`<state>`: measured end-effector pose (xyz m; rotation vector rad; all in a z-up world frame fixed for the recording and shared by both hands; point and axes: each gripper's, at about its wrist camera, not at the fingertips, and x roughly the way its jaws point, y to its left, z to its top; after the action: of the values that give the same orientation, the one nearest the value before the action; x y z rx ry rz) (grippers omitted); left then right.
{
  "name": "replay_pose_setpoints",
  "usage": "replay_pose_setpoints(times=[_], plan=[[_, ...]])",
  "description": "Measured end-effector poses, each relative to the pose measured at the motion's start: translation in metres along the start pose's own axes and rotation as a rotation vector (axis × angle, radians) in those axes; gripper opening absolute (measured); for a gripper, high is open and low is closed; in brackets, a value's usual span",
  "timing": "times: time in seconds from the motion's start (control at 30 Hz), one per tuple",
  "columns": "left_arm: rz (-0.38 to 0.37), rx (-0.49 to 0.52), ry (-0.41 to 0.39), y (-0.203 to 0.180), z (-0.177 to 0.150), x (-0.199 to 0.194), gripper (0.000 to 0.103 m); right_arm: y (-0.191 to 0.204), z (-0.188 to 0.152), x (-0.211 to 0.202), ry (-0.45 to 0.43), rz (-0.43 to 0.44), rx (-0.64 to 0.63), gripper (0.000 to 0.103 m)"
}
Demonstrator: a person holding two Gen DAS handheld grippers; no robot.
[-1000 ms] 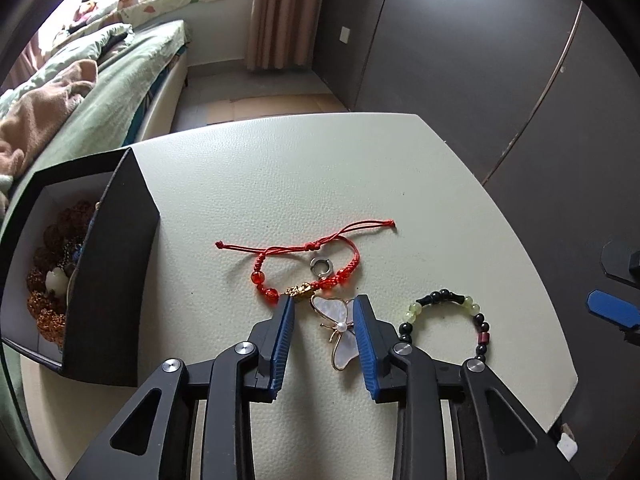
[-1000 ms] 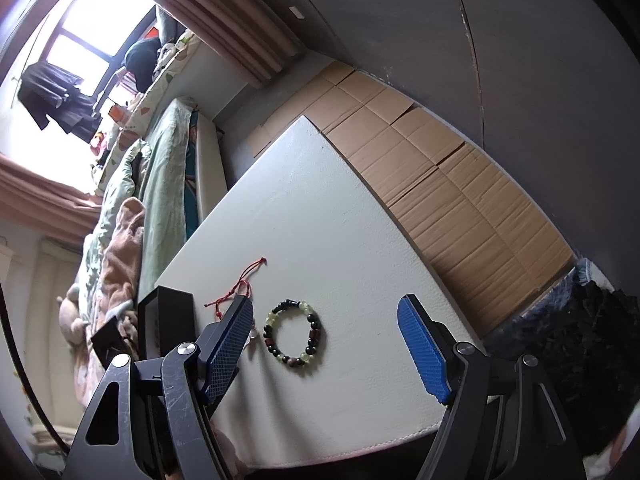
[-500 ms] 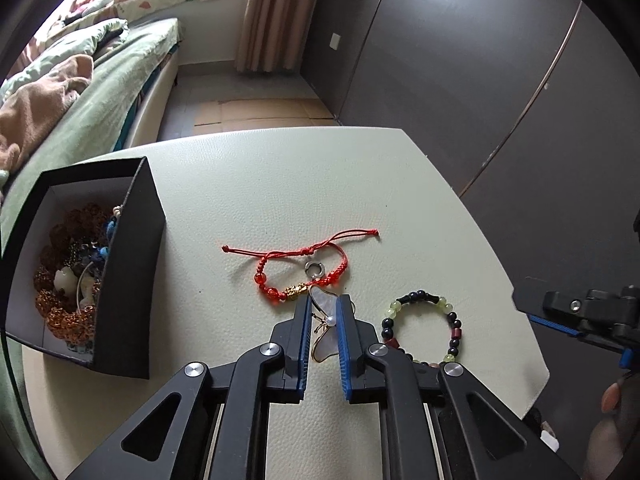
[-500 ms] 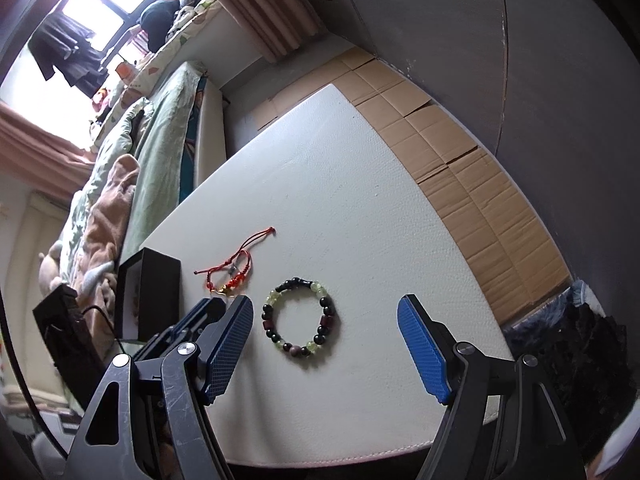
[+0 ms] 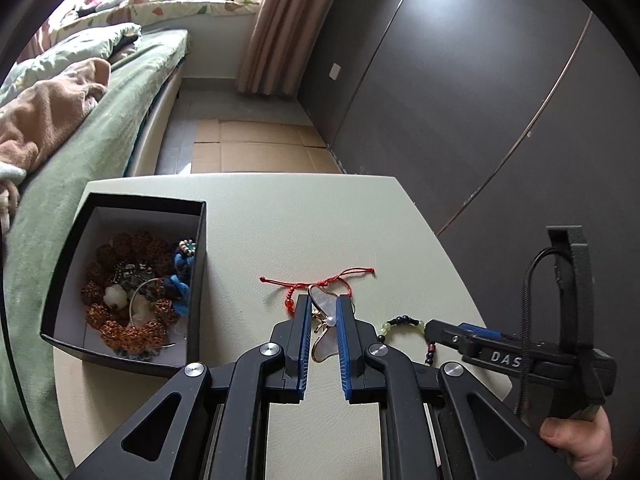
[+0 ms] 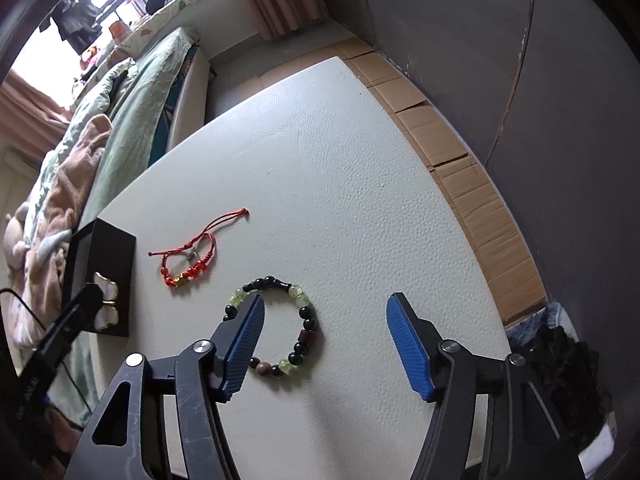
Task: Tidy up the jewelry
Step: 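Drop butterfly pendant into box with left tool while right tool grasps black-green bead bracelet, then carry the black-green bead bracelet into the box and open the right tool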
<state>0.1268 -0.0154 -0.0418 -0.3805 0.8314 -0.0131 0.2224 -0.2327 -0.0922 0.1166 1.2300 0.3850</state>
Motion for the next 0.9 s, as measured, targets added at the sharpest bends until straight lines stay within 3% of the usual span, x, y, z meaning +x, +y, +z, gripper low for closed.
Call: replay_pose_setpoints(times=[0.2,0.3,0.33,0.37,0.4,0.5,0.67,0.83,0.9], plan=[[-0.005,-0.02,-0.025,0.016,0.006,-0.017,0.013,0.025,-0.005,0.008,-0.01,-0.133,-0.13,0.051],[-0.005,-0.035,-0.041,0.028,0.008,-0.028,0.013,0.037,-0.008,0.01,-0.019,-0.22,-0.203,0.039],[-0.005,-0.04,-0.046,0.031,0.009,-0.031,0.013,0.041,-0.01,0.01,-0.024,-0.225,-0.229,0.028],[-0.002,-0.05,-0.054,0.036,0.01,-0.035,0.013,0.044,-0.011,0.009,-0.02,-0.211,-0.242,0.012],[0.001,-0.06,-0.061,0.042,0.011,-0.038,0.013,0.046,-0.012,0.009,-0.014,-0.208,-0.247,0.009],[0.003,-0.091,-0.077,0.057,0.015,-0.047,0.013,0.046,-0.013,0.004,-0.011,-0.152,-0.225,0.009],[0.007,-0.135,-0.099,0.078,0.019,-0.059,0.013,0.046,-0.009,-0.025,-0.08,0.048,-0.146,0.009],[0.006,-0.176,-0.106,0.092,0.025,-0.061,0.013,0.053,-0.004,-0.041,-0.14,0.156,-0.106,0.009],[-0.032,-0.211,-0.107,0.1,0.027,-0.06,0.014,0.061,-0.004,-0.044,-0.159,0.192,-0.098,0.009]])
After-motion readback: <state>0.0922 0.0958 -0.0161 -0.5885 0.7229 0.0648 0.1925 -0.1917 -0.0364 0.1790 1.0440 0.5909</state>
